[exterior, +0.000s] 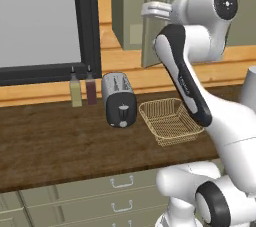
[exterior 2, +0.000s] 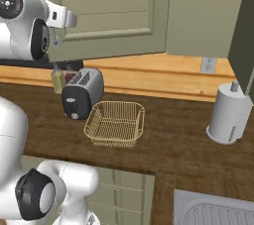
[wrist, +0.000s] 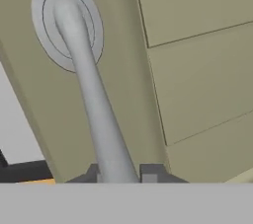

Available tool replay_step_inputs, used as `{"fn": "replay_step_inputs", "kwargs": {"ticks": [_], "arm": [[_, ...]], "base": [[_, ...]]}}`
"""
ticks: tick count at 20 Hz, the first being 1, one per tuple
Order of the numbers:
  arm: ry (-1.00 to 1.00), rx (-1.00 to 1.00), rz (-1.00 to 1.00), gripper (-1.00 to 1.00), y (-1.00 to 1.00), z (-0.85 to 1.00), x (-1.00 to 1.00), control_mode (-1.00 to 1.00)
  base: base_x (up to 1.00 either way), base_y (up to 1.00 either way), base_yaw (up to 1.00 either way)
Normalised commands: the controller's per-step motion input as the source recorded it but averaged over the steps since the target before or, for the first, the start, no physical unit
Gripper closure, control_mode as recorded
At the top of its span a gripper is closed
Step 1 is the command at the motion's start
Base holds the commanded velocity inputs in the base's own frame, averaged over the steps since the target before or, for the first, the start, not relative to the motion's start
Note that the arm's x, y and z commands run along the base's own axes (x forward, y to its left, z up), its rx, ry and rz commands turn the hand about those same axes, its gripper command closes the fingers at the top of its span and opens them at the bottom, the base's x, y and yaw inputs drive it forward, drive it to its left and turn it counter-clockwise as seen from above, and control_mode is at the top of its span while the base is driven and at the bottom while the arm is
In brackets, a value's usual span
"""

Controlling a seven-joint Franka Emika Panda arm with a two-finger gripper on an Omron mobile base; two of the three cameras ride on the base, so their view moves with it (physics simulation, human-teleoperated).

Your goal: Open the cabinet, pick up the bread from the cabinet and place it in the basket. Then move the basket to the dining counter.

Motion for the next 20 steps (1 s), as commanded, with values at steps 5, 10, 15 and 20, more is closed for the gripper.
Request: {"fn": "replay_step_inputs", "kwargs": {"ticks": [5,10,15,20], "arm": [[0.00,0.03,0.02,1.00,-0.69,0.22,-1.00,-1.00],[0.00,0.03,0.02,-1.00,-0.67,0.19,-1.00,-1.00],[0.01,0.01,0.00,-1.00,-0.36,0.00,-1.00,-1.00],[0.00,0.01,0.00,-1.00,-0.53,0.00,-1.00,-1.00]], "base": [[0.00,0.00,0.00],[0.00,0.00,0.00],[0.00,0.00,0.00],[0.00,0.00,0.00]]}}
